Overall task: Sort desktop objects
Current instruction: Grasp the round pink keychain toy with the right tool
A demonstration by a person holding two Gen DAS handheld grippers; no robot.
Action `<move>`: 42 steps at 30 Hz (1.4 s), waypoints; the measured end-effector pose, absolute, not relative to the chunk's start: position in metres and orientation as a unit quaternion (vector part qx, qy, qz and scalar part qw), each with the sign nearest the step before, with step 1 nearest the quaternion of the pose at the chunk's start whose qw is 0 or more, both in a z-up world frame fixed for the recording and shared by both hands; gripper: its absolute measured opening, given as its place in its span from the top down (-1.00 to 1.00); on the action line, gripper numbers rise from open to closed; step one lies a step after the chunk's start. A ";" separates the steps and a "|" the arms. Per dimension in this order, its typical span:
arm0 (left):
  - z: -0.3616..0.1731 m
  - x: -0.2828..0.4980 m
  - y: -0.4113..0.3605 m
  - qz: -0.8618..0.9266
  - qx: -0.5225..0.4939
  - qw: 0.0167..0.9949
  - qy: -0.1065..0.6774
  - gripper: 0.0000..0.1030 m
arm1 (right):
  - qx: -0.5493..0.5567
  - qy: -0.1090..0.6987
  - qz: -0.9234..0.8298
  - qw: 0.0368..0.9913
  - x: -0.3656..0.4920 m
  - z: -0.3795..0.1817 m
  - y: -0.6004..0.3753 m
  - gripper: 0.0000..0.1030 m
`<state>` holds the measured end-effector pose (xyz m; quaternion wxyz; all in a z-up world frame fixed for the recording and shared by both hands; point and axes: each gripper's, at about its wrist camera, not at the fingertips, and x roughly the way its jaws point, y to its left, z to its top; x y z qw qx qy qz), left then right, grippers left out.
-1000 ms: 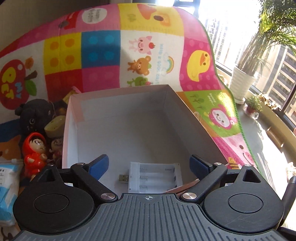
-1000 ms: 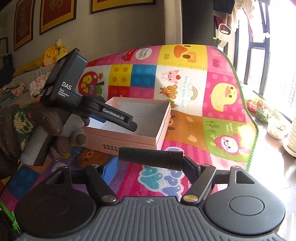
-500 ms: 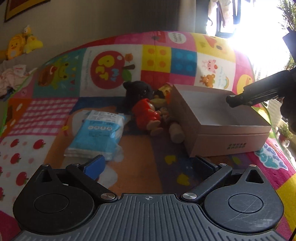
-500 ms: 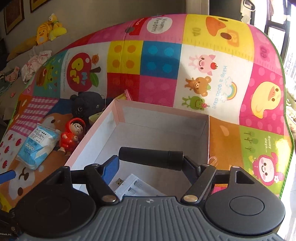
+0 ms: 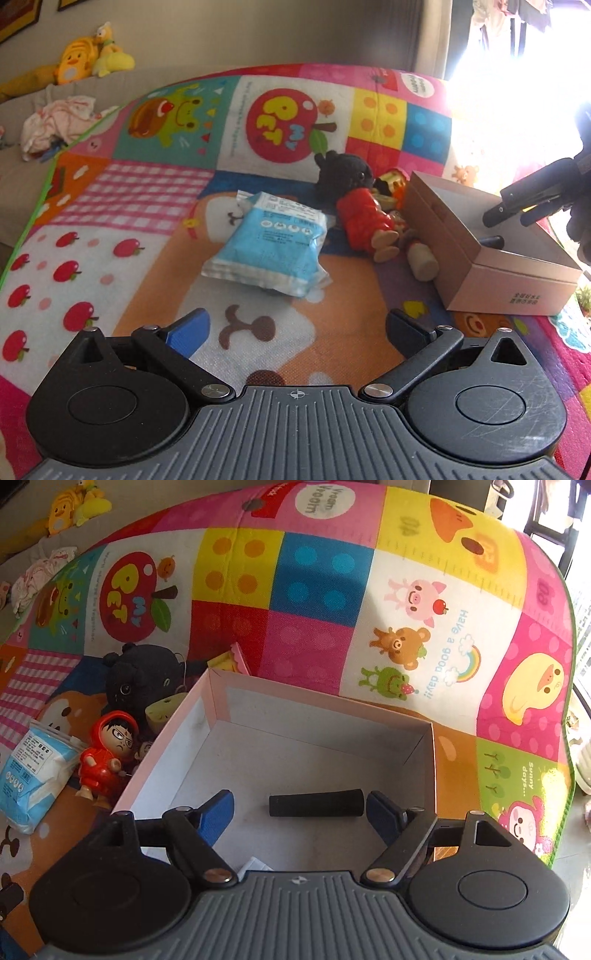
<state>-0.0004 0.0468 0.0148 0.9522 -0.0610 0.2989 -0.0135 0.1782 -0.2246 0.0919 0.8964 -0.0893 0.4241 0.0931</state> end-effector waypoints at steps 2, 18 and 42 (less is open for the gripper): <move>0.013 0.001 0.048 -0.011 -0.070 0.953 0.294 -1.00 | -0.090 0.406 0.110 0.903 0.181 0.106 -0.214 -0.54; 0.001 0.006 0.064 -0.047 -0.145 0.941 0.301 -1.00 | -0.089 0.487 0.081 0.865 0.354 0.075 -0.124 -0.21; 0.000 0.006 0.065 -0.046 -0.148 0.941 0.300 -1.00 | -0.090 0.413 0.328 0.845 0.098 0.142 -0.153 0.13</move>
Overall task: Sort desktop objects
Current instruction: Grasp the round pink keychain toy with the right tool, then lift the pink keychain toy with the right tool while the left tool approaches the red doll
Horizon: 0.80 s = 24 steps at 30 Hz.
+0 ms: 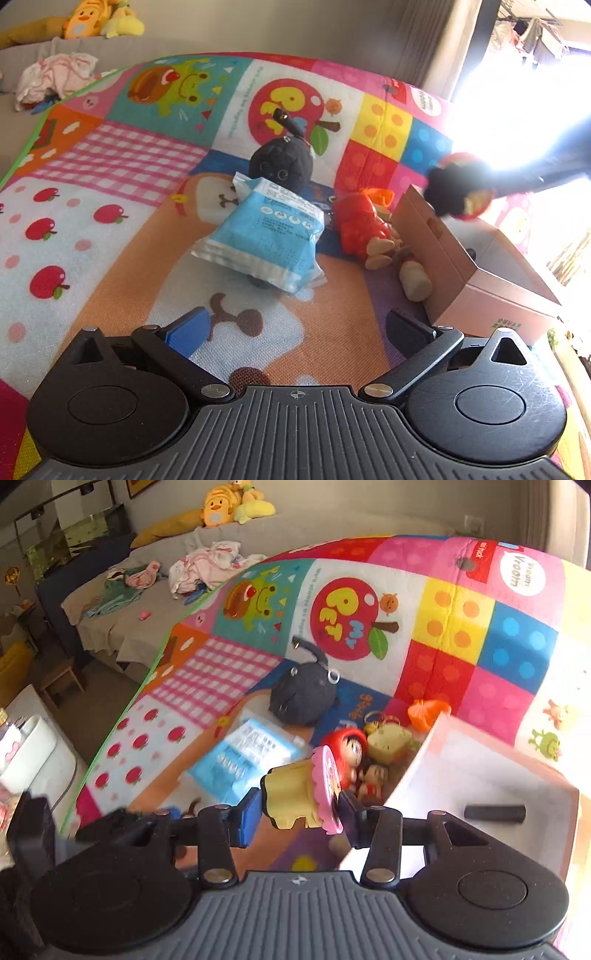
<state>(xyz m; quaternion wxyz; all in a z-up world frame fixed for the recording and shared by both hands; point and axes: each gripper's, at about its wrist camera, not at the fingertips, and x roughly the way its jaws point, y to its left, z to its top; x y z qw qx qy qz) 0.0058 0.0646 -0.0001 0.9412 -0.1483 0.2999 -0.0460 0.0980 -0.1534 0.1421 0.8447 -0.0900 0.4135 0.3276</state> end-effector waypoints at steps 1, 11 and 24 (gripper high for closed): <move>0.000 0.006 0.064 -0.045 -0.147 0.941 0.300 -1.00 | -0.092 0.417 0.327 0.843 0.082 0.138 -0.163 0.13; 0.000 0.008 0.055 -0.033 -0.115 0.943 0.310 -1.00 | -0.321 0.326 0.184 0.870 -0.009 0.061 -0.200 0.20; 0.000 0.011 0.044 -0.017 -0.076 0.942 0.325 -1.00 | -0.187 0.297 0.277 0.895 -0.034 0.069 -0.214 -0.25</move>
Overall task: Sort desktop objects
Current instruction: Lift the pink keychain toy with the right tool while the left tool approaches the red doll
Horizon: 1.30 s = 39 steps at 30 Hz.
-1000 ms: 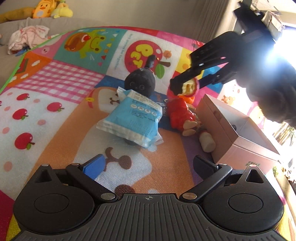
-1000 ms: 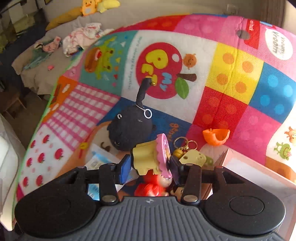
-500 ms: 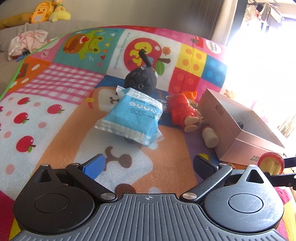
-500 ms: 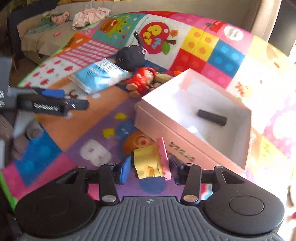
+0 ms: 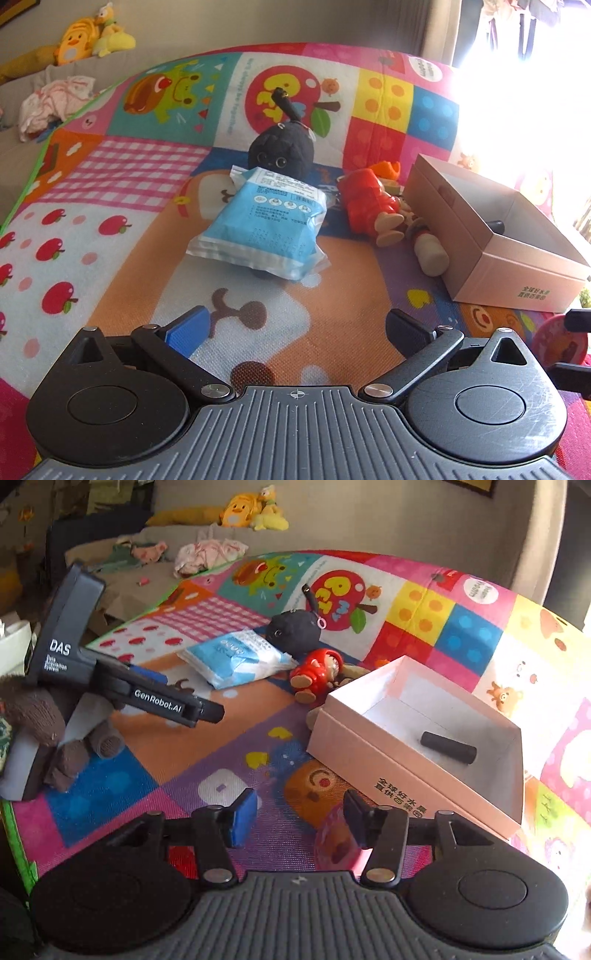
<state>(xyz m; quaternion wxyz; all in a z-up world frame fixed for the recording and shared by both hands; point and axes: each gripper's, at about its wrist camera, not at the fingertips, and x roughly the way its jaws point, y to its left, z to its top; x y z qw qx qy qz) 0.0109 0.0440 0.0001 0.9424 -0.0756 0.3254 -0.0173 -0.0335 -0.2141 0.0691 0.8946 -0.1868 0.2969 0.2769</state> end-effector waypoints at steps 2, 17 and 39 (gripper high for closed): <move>0.000 0.011 0.044 -0.019 -0.076 0.942 0.327 -1.00 | -0.161 0.284 0.253 0.911 -0.037 0.073 -0.230 -0.48; 0.019 0.011 0.030 -0.021 -0.027 0.945 0.324 -1.00 | 0.049 0.299 0.129 0.944 -0.024 0.031 -0.305 -0.78; 0.025 0.096 -0.027 -0.075 0.059 0.948 0.305 0.26 | 0.085 0.315 0.107 0.939 -0.014 0.023 -0.312 -0.97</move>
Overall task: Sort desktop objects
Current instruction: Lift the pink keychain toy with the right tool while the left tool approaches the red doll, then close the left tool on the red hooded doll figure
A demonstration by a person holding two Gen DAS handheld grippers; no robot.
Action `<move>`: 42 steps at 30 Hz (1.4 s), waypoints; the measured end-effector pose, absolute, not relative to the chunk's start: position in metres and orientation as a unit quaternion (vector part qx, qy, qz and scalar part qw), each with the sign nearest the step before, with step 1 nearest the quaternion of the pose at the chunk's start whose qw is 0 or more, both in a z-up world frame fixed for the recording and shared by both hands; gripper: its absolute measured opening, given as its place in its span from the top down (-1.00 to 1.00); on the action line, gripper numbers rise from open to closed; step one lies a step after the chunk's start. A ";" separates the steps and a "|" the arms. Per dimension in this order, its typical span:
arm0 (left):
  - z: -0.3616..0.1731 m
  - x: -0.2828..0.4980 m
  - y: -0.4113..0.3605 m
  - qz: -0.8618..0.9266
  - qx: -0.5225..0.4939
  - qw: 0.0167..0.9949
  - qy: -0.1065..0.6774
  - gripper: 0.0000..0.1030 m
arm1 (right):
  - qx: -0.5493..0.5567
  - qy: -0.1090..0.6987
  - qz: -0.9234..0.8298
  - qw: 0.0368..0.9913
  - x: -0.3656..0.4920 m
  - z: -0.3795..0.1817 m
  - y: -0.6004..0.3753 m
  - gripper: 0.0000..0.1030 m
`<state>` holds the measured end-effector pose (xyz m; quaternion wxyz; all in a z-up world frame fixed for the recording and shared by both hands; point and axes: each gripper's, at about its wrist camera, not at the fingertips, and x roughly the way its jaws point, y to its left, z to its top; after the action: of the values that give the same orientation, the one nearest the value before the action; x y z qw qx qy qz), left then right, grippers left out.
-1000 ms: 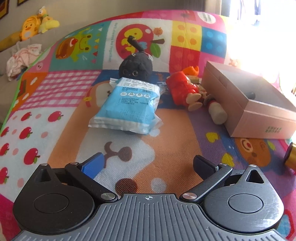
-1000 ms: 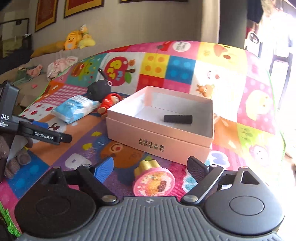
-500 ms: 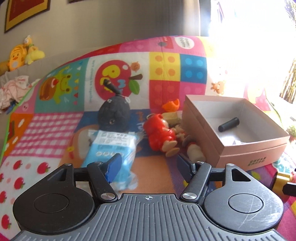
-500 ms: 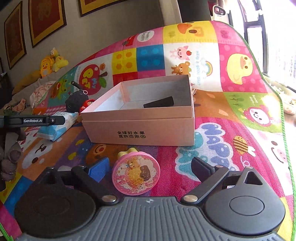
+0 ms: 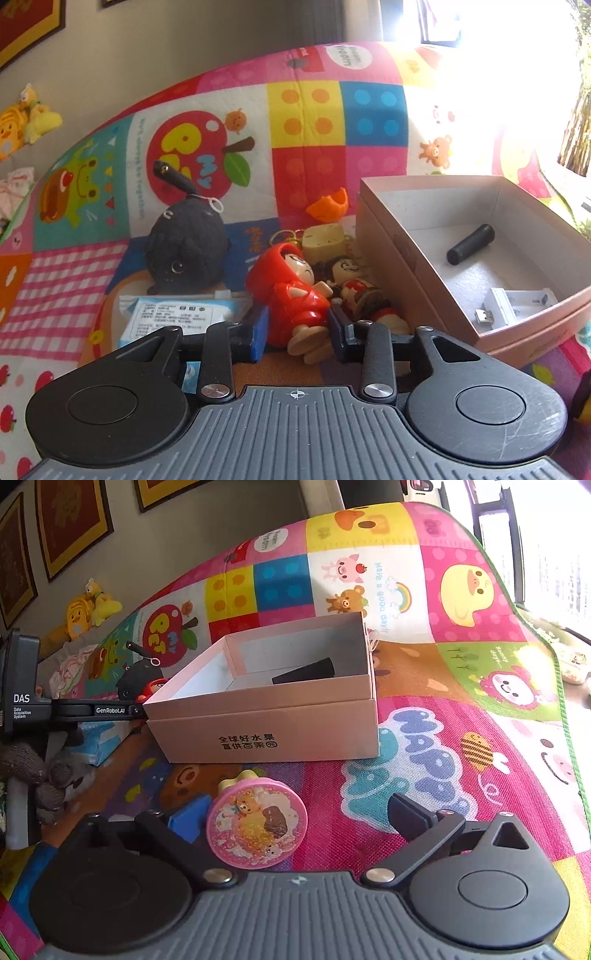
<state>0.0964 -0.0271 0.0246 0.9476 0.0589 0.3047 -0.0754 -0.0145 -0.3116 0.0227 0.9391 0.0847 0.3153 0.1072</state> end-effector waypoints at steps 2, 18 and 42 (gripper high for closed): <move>0.026 0.080 -0.025 -0.091 0.056 0.944 0.311 0.25 | 0.086 0.315 0.106 0.939 -0.015 0.023 -0.312 -0.99; 0.032 -0.033 -0.027 -0.172 0.030 0.926 0.335 -0.16 | 0.071 0.322 0.095 0.939 -0.014 0.022 -0.305 -1.00; 0.041 -0.009 0.030 -0.005 0.015 0.954 0.299 -0.86 | 0.068 0.331 0.095 0.936 -0.012 0.020 -0.305 -1.00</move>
<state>-0.0090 0.0295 0.0415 0.9543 0.0147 0.2985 -0.0046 -0.0121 -0.3049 0.0205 0.9365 0.0684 0.3305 0.0952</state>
